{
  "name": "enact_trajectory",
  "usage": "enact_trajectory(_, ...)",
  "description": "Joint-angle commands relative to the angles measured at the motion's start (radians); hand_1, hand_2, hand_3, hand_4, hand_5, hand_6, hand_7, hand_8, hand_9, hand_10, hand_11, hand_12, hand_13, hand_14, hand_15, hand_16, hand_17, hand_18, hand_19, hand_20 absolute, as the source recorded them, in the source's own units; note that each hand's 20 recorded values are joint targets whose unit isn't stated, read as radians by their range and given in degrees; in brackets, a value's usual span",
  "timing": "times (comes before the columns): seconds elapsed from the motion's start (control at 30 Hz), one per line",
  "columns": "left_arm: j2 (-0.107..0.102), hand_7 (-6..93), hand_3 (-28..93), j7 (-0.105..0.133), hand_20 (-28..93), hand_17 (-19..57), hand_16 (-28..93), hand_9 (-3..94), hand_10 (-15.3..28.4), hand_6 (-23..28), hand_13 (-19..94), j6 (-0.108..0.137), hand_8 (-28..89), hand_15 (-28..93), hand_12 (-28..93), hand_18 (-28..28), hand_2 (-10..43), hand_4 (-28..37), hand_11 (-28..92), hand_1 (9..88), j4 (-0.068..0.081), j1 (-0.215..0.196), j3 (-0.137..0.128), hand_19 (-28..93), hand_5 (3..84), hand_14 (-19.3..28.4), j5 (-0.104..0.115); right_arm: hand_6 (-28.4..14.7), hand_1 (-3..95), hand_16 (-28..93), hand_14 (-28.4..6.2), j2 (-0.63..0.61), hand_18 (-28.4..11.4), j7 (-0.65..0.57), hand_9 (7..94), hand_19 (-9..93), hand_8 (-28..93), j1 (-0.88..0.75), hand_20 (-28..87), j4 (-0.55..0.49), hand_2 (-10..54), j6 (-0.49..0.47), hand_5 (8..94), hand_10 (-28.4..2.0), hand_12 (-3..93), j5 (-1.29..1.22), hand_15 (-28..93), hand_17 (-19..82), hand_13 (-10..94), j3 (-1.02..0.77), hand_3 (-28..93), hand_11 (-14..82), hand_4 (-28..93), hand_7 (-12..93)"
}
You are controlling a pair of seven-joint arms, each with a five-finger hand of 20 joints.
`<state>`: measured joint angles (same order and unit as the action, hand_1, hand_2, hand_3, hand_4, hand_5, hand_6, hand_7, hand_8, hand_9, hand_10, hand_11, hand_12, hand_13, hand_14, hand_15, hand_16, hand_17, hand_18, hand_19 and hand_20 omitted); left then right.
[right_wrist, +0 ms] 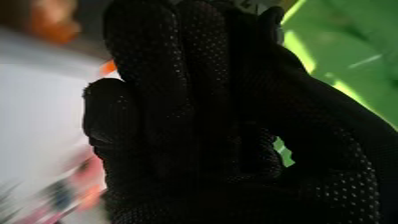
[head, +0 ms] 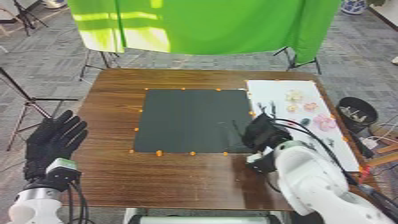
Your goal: Arrange flowers
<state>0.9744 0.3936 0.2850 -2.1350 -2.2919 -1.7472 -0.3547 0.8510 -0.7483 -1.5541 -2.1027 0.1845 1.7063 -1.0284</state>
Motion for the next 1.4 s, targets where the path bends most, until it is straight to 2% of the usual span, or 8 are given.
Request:
enact_trajectory(0.03, -0.021, 15.3, 70, -0.012, 7, -6.1, -10, 37.3, 17.6, 11.4, 26, 0.008, -8, 42, 10, 15.8, 12.8, -28.3, 29, 30.5, 0.009, 0.027, 0.018, 39, 44.9, 18.2, 0.011, -3.5, 39.2, 40, -7.5, 0.155, -5.1, -0.030, 93.7, 93, 19, 0.288, 19, 0.087, 0.5, -0.006, 87.5, -13.4, 32.8, 0.052, 33, 61, 94, 0.225, 93, 24.2, 26, 28)
enact_trajectory(0.37, -0.049, 15.5, 70, -0.013, 7, -6.2, -10, 37.4, 17.6, 11.4, 26, 0.022, -8, 43, 10, 15.9, 12.7, -28.3, 29, 30.3, 0.014, 0.048, 0.039, 39, 44.9, 18.3, 0.016, -3.2, 37.6, 39, -8.1, 0.323, -8.1, -0.125, 93.7, 93, 20, 0.461, 21, 0.287, 2.4, 0.009, 86.8, -13.7, 32.6, 0.118, 33, 61, 93, 0.412, 93, 24.3, 25, 29)
enact_trajectory(0.53, -0.054, 15.5, 70, -0.005, 7, -6.2, -10, 37.4, 17.6, 11.4, 26, 0.033, -8, 43, 10, 15.9, 12.5, -28.3, 29, 30.2, 0.025, 0.037, 0.044, 39, 45.0, 18.3, 0.076, -3.8, 35.3, 38, -8.7, 0.391, -10.1, -0.158, 93.7, 93, 19, 0.466, 21, 0.347, 3.7, -0.018, 85.9, -14.1, 32.6, 0.125, 35, 61, 93, 0.440, 93, 23.5, 24, 29)
enact_trajectory(0.6, -0.051, 15.6, 70, -0.015, 7, -6.3, -10, 37.4, 17.6, 11.4, 26, 0.032, -8, 43, 10, 15.9, 12.4, -28.3, 29, 30.1, 0.027, 0.026, 0.042, 39, 45.0, 18.3, 0.078, -3.9, 32.7, 36, -9.2, 0.413, -11.2, -0.157, 93.7, 93, 19, 0.453, 22, 0.355, 6.0, -0.027, 85.3, -14.2, 32.4, 0.103, 36, 61, 92, 0.437, 93, 23.1, 23, 29)
enact_trajectory(0.7, -0.039, 15.7, 70, -0.026, 7, -6.2, -10, 37.4, 17.6, 11.4, 26, 0.055, -8, 43, 10, 15.9, 12.3, -28.3, 29, 29.9, 0.032, -0.002, 0.033, 39, 44.9, 18.4, 0.080, -4.4, 28.4, 32, -10.3, 0.455, -12.5, -0.176, 93.3, 93, 19, 0.435, 22, 0.370, 10.7, -0.051, 84.4, -14.5, 30.9, 0.086, 39, 61, 91, 0.435, 93, 23.7, 23, 29)
enact_trajectory(0.9, -0.045, 15.9, 70, -0.034, 7, -6.2, -10, 37.4, 17.5, 11.3, 26, 0.103, -9, 43, 10, 15.9, 12.5, -28.3, 29, 29.9, 0.034, -0.029, 0.029, 39, 44.9, 18.3, 0.139, -4.8, 25.0, 25, -11.5, 0.529, -14.0, -0.263, 92.2, 93, 20, 0.405, 22, 0.419, 13.4, -0.057, 83.5, -15.4, 25.6, 0.109, 43, 62, 90, 0.439, 93, 27.2, 20, 29)
enact_trajectory(1.1, -0.045, 16.2, 70, -0.065, 7, -6.2, -10, 37.4, 17.6, 11.4, 26, 0.102, -9, 44, 10, 15.9, 12.6, -28.3, 29, 29.8, 0.045, 0.007, 0.059, 39, 44.9, 18.2, 0.128, -5.1, 26.0, 24, -12.0, 0.566, -14.4, -0.303, 92.2, 93, 21, 0.383, 21, 0.486, 12.1, 0.000, 83.3, -16.0, 23.6, 0.233, 44, 64, 91, 0.455, 93, 28.3, 17, 29)
enact_trajectory(1.4, -0.032, 16.5, 70, -0.028, 7, -6.1, -11, 37.6, 17.6, 11.3, 27, 0.082, -9, 44, 10, 15.8, 12.9, -28.3, 30, 29.9, 0.046, -0.002, 0.052, 39, 44.9, 18.2, 0.139, -6.2, 26.7, 23, -12.6, 0.517, -14.5, -0.280, 89.5, 93, 17, 0.431, 19, 0.474, 6.2, 0.002, 80.4, -16.9, 23.0, 0.254, 45, 64, 89, 0.478, 91, 29.3, -1, 29)
